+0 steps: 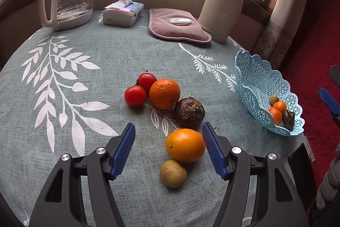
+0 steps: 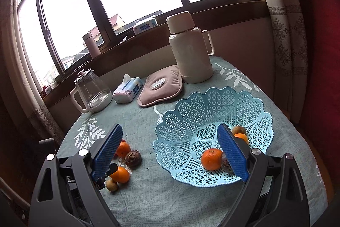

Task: Organize fruits
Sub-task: 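Close the left tool on the large orange and lift it, then grasp a small mandarin with the right tool while the left tool holds the large orange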

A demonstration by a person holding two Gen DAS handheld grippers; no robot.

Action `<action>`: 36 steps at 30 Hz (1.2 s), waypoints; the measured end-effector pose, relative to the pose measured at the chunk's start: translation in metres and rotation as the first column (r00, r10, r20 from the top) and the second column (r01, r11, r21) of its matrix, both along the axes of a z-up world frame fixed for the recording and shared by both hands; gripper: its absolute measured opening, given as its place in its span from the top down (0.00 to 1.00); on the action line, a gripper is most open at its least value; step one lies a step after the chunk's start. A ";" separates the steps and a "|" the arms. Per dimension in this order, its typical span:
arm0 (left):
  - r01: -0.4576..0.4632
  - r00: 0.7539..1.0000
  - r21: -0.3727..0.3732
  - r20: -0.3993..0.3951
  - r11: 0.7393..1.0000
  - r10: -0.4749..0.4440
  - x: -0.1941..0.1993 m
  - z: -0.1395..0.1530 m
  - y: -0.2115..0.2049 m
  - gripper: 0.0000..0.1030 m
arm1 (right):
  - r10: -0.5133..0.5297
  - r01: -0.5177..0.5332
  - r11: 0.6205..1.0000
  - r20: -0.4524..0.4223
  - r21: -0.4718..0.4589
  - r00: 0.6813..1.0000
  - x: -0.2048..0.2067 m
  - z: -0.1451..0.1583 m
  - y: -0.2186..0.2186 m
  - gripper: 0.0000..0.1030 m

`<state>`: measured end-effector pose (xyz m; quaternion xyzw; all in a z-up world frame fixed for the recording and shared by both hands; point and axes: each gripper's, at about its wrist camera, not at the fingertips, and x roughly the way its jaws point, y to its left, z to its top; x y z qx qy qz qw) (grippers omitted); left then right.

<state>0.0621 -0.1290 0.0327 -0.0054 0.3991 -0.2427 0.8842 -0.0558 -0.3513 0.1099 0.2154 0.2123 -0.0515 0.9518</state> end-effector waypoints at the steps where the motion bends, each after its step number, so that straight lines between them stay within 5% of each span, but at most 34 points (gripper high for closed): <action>1: 0.011 1.000 0.005 -0.005 1.000 -0.011 -0.001 -0.001 -0.003 0.37 | -0.003 0.003 1.000 0.002 0.003 1.000 0.000 0.000 -0.002 0.11; 8: 0.065 0.998 0.079 0.002 0.995 -0.066 -0.008 -0.010 -0.022 0.39 | -0.002 0.002 1.000 -0.008 0.017 1.000 0.002 -0.003 -0.005 0.11; 11: 0.067 0.998 0.108 -0.003 0.992 -0.067 -0.005 -0.015 -0.024 0.54 | 0.006 -0.006 1.000 -0.007 0.010 1.000 0.002 -0.003 -0.001 0.11; 17: 0.060 0.998 0.071 -0.001 0.996 -0.060 -0.002 -0.012 -0.016 0.55 | 0.027 -0.027 1.000 -0.015 0.000 1.000 0.005 -0.004 0.007 0.11; 26: -0.069 0.994 -0.009 0.089 0.998 0.069 -0.006 0.019 0.036 0.55 | 0.082 -0.083 0.996 -0.056 -0.025 0.995 0.014 -0.018 0.031 0.11; 36: -0.228 0.958 -0.058 0.165 0.972 0.234 -0.011 0.049 0.100 0.55 | 0.209 -0.217 0.974 -0.110 -0.066 0.972 0.050 -0.030 0.086 0.11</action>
